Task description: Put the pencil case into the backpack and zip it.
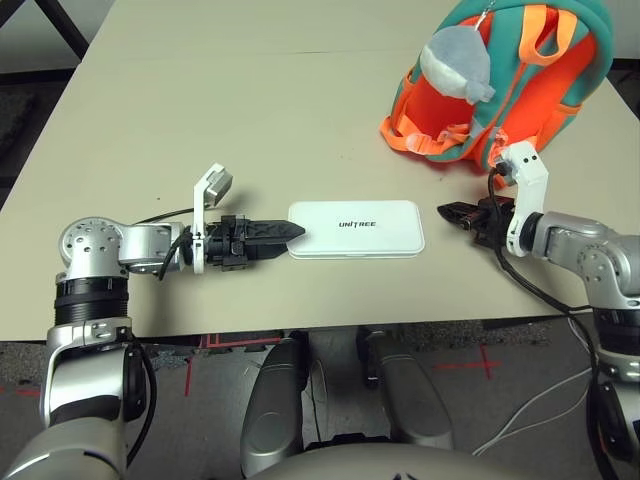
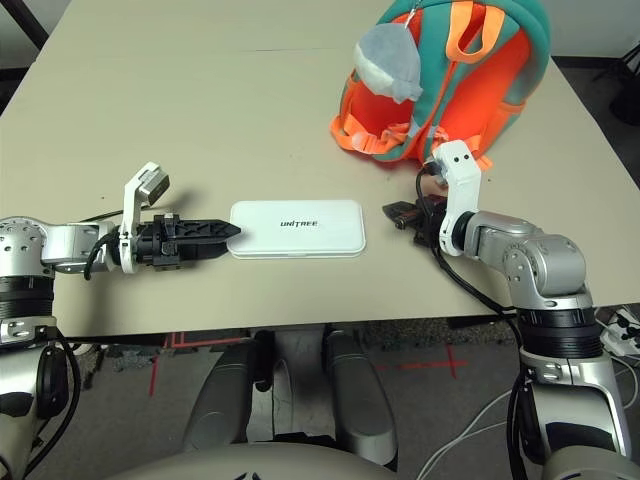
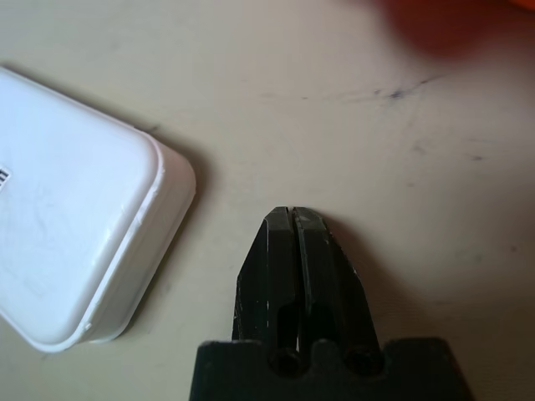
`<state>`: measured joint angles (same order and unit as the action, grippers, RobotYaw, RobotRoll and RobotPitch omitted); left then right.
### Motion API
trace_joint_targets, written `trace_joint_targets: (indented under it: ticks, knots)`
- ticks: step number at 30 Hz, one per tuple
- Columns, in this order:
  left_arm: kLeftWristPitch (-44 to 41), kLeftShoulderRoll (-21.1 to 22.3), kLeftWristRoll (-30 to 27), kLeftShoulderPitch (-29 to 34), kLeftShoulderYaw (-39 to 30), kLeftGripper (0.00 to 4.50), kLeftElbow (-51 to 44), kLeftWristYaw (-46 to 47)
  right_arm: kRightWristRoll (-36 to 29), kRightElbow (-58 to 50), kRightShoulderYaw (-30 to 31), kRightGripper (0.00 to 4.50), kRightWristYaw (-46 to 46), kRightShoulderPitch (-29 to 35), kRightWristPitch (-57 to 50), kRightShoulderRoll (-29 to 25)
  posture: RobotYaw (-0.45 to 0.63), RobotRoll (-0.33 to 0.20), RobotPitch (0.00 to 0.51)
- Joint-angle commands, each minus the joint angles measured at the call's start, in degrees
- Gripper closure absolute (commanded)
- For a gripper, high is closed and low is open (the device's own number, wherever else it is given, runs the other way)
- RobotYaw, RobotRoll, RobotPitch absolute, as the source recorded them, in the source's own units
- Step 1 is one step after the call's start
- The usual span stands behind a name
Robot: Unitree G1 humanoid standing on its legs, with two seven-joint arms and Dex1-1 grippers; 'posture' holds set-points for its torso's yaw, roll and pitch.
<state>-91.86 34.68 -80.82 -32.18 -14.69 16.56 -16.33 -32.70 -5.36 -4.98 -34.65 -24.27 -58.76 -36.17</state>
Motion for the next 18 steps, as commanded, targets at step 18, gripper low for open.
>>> trace_joint_targets:
  ticks: [18]
  knots:
    - [0.54,2.91,7.37,1.63,0.04,0.0,0.69,-2.86,-6.24,-6.17,5.12,4.43,-6.26,0.65,-15.11,-3.67,-0.03,0.0,0.315]
